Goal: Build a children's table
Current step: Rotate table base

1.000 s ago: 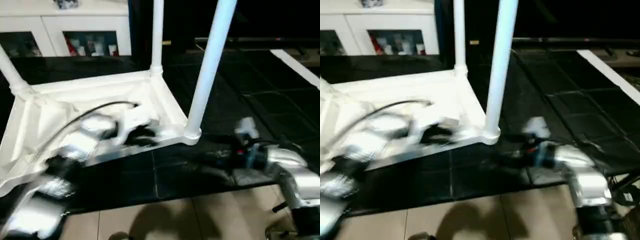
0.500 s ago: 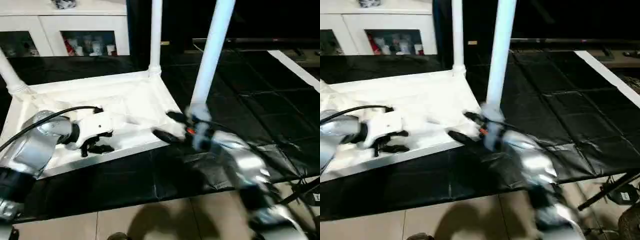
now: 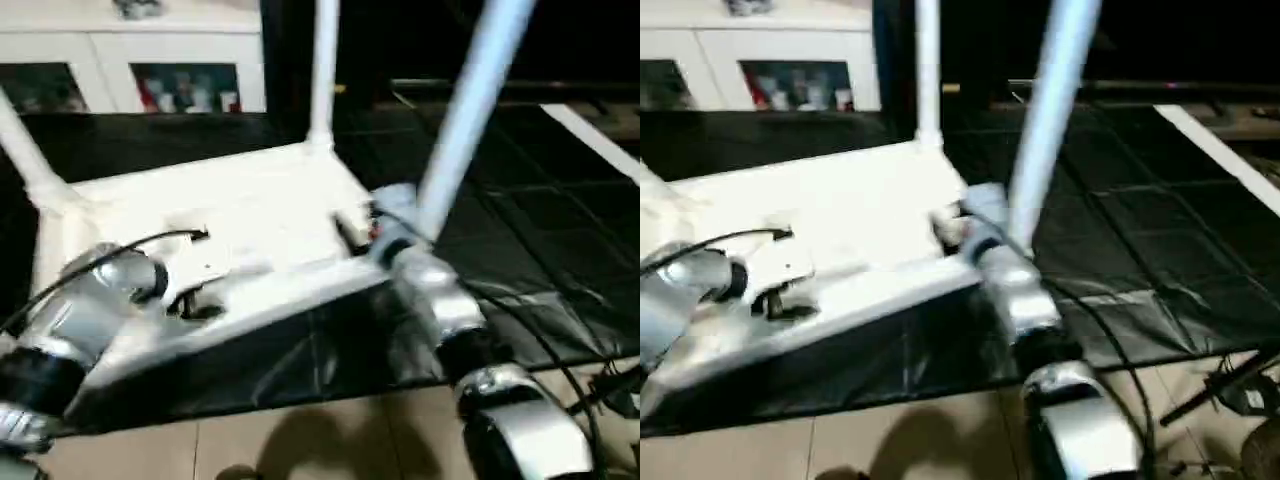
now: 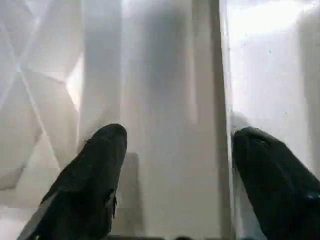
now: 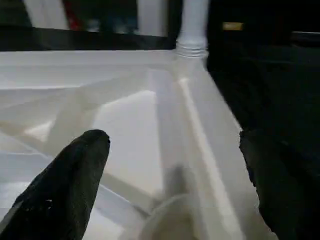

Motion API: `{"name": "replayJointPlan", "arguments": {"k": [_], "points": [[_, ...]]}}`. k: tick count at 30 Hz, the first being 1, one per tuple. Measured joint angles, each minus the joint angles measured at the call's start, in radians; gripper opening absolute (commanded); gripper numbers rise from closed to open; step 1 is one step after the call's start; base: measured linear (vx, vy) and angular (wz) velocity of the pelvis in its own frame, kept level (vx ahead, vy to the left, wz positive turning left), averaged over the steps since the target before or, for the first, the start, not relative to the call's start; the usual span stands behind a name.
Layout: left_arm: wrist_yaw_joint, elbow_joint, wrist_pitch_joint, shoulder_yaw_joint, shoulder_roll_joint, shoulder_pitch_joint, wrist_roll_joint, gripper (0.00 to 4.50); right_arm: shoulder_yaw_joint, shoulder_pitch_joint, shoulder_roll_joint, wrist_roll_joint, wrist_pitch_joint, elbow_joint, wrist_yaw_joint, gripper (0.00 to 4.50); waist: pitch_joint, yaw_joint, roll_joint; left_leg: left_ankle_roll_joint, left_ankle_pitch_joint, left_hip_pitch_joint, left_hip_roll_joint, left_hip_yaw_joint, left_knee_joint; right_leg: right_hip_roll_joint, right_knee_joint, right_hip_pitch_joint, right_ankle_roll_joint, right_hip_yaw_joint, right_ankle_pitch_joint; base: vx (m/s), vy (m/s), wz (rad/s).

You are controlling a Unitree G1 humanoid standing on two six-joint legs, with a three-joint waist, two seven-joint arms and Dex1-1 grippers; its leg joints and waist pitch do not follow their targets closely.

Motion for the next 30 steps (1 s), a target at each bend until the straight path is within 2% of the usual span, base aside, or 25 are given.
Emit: {"name": "replayJointPlan", "arguments": {"k": [6,10,14,17,21,23,26,27,29,30], "points": [[0.121,0.106,-0.06,-0.019,-0.067,-0.064,0.037,4.49,-0.016,-0.018,-0.059,-0.014,-0.047,0.055,-0.011,4.5,0.0,0.003,0.0,0.0,0.0,-0.004,0.001,-0.001,0.002,0.0,0.002,-0.001,0.001,0.0,0.0,0.0,0.0,0.0],[0.201,0.189,-0.099,-0.027,-0.117,-0.108,0.058,4.49,-0.035,-0.021,-0.111,-0.026,-0.073,0.078,-0.02,4.5,0.0,0.004,0.0,0.0,0.001,-0.007,0.001,-0.001,0.005,0.0,0.002,-0.001,0.001,0.0,0.001,0.0,0.0,0.0],[0.305,0.311,-0.145,-0.027,-0.21,-0.192,0.067,4.49,-0.037,-0.03,-0.175,-0.036,-0.104,0.126,-0.026,4.5,0.001,0.01,0.001,0.0,0.001,-0.01,0.001,-0.001,0.007,0.0,0.002,-0.001,0.001,-0.001,0.001,0.0,0.0,0.0],[0.365,0.359,-0.194,-0.025,-0.242,-0.228,0.065,4.49,-0.038,-0.033,-0.196,-0.044,-0.128,0.146,-0.014,4.5,0.001,0.003,0.003,0.001,0.0,-0.01,0.002,-0.002,0.007,0.0,0.002,-0.002,0.002,-0.002,0.0,0.0,0.0,0.0],[0.422,0.365,-0.223,0.029,-0.285,-0.23,0.023,4.49,-0.053,-0.033,-0.203,-0.042,-0.146,0.146,0.031,4.5,0.002,-0.004,0.004,0.003,-0.001,-0.011,0.003,-0.002,0.007,0.002,0.002,-0.003,0.003,-0.002,0.0,0.0,0.0,0.0],[0.422,0.316,-0.221,0.1,-0.321,-0.202,-0.051,4.49,-0.059,-0.03,-0.202,-0.023,-0.158,0.133,0.082,4.5,0.002,-0.006,0.005,0.004,-0.002,-0.011,0.003,-0.001,0.007,0.002,0.002,-0.003,0.002,-0.001,-0.001,0.0,0.0,0.0],[0.351,0.111,-0.162,0.183,-0.363,-0.079,-0.216,4.49,-0.054,0.02,-0.194,0.03,-0.174,0.028,0.227,4.5,0.002,-0.013,0.004,0.008,-0.003,-0.01,0.004,0.0,0.007,0.002,0.001,-0.003,0.001,-0.001,-0.002,0.0,0.0,0.0],[0.302,0.027,-0.12,0.193,-0.359,-0.021,-0.276,4.49,-0.052,0.051,-0.188,0.057,-0.174,-0.015,0.28,4.5,0.002,-0.014,0.004,0.009,-0.004,-0.01,0.004,0.0,0.007,0.002,0.001,-0.003,0.001,-0.001,-0.003,0.0,0.0,0.0],[0.242,-0.057,-0.074,0.195,-0.336,0.048,-0.336,4.49,-0.052,0.09,-0.176,0.089,-0.168,-0.056,0.328,4.5,0.002,-0.014,0.005,0.009,-0.004,-0.01,0.004,0.0,0.007,0.002,0.001,-0.003,0.002,-0.001,-0.003,0.0,0.0,0.0],[0.195,-0.138,-0.025,0.201,-0.298,0.105,-0.383,4.49,-0.045,0.115,-0.166,0.1,-0.158,-0.094,0.35,4.5,0.002,-0.017,0.005,0.009,-0.004,-0.01,0.005,0.0,0.007,0.003,0.002,-0.004,0.002,-0.001,-0.003,0.0,0.0,0.0]]}}
